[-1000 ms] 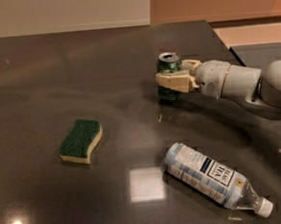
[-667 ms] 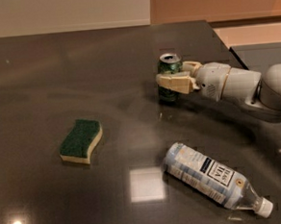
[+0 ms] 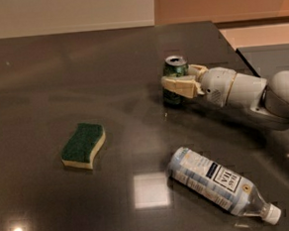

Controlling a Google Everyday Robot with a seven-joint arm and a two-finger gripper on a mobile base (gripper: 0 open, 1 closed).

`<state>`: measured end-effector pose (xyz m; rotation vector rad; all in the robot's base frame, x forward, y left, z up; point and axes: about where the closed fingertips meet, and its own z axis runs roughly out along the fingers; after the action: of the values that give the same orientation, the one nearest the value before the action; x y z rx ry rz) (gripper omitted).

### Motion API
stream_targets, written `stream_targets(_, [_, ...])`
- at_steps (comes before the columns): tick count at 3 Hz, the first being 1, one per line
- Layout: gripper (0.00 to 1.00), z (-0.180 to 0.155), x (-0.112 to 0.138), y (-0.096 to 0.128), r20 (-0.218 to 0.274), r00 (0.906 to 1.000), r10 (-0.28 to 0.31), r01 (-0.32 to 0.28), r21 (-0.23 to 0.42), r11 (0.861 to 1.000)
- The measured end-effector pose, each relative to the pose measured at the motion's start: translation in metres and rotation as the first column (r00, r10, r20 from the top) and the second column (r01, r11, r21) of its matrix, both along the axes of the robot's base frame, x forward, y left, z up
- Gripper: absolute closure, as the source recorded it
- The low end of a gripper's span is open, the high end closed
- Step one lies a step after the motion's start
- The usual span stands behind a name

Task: Place green can upright

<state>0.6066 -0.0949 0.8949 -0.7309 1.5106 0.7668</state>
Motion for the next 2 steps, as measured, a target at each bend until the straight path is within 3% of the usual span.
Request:
stream_targets(1, [0.14, -0.0029, -0.0002, 0.0004, 0.003, 1.0, -0.001, 0.001, 0.003, 1.0])
stream_targets(2, [0.0, -0.0024, -0.0004, 0.003, 0.004, 1.0, 0.003, -0.003, 0.003, 1.0])
